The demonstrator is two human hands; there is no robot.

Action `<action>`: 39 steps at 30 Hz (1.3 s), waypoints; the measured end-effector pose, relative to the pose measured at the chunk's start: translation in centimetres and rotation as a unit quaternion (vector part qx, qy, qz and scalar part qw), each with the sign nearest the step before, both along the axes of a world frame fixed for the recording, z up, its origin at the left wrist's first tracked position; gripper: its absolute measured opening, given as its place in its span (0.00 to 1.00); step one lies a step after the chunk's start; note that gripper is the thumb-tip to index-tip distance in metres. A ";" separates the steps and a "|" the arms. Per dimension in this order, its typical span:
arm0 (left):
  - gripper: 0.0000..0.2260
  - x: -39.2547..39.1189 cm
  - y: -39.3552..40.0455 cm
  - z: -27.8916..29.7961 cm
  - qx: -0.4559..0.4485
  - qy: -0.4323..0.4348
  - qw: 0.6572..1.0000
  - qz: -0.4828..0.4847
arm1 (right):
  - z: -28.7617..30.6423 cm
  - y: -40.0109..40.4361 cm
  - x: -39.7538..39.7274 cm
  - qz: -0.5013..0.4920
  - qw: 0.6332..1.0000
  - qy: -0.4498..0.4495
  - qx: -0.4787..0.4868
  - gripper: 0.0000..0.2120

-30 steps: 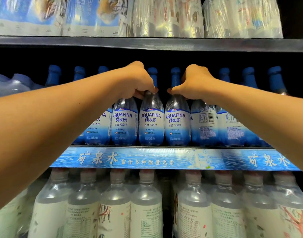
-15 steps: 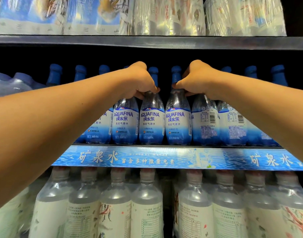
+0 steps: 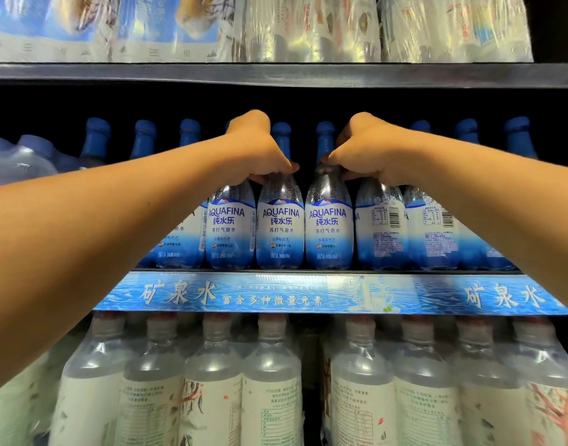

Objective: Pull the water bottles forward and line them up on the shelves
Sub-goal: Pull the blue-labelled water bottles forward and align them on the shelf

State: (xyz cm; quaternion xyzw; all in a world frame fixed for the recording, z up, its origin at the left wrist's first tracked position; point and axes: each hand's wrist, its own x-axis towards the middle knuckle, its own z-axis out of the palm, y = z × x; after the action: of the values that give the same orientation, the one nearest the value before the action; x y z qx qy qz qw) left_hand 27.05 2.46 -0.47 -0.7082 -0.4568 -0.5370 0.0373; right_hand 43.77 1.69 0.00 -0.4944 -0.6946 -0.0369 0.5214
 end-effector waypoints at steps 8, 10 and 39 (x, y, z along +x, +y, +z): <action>0.22 0.0 -0.2 0.0 0.005 0.004 1.000 0.008 | -0.7 0.1 -0.6 -0.044 0.998 -0.007 0.046 0.21; 0.22 -0.1 -0.2 0.1 0.001 0.003 1.000 0.004 | -0.6 0.2 -0.6 -0.018 0.999 0.002 0.029 0.21; 0.13 7.9 -2.0 0.3 0.166 0.001 0.986 0.019 | 0.1 -3.5 11.3 -0.071 0.990 -0.009 0.120 0.15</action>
State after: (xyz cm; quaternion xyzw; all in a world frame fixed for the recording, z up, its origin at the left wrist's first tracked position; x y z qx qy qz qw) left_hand 34.92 0.48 -0.14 -0.6844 -0.3746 -0.6035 0.1648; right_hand 55.06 -1.83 0.12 -0.4760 -0.6529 -0.1607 0.5668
